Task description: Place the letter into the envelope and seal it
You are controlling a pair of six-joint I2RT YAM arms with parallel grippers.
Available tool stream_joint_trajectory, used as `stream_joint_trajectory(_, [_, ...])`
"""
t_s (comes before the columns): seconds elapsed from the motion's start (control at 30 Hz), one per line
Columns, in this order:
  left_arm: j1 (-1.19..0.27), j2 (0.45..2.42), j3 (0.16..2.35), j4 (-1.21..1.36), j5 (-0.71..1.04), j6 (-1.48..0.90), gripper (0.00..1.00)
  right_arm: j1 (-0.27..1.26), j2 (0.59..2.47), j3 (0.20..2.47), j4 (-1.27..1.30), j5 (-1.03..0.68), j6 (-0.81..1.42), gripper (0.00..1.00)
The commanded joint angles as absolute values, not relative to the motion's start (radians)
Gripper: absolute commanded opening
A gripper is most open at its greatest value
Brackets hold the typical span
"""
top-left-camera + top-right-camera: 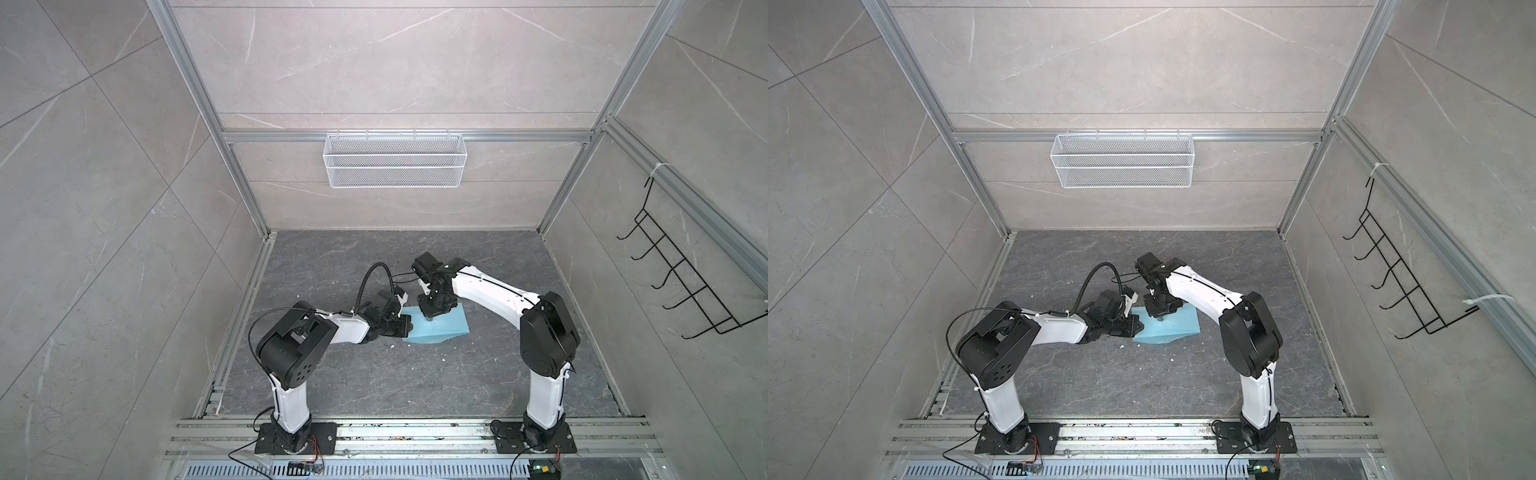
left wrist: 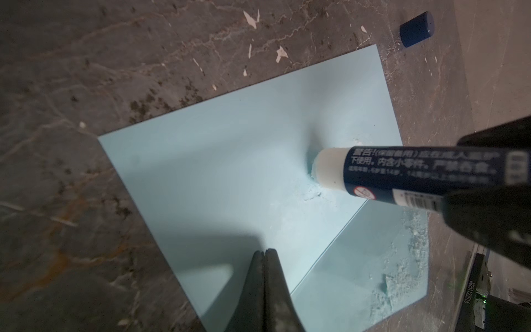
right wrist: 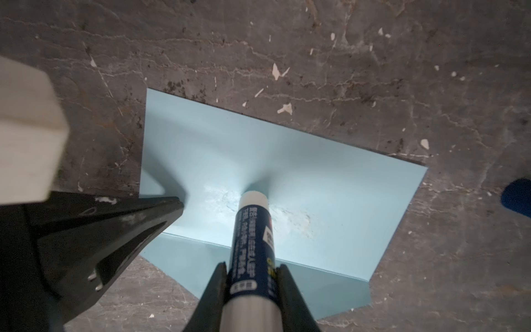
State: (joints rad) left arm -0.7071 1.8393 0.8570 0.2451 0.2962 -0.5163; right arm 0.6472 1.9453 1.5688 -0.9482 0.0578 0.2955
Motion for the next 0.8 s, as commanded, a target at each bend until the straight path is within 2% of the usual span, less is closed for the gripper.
stream_joint_trajectory(0.0, [-0.707,1.87,0.841,0.209,0.279,-0.515,0.0,0.652,1.959,1.577,-0.985,0.098,0.284,0.0])
stream_joint_trajectory(0.77, [-0.707,1.879,0.841,0.209,0.279,-0.513,0.0,0.636,1.941,1.546,-1.061,0.233,0.257,0.0])
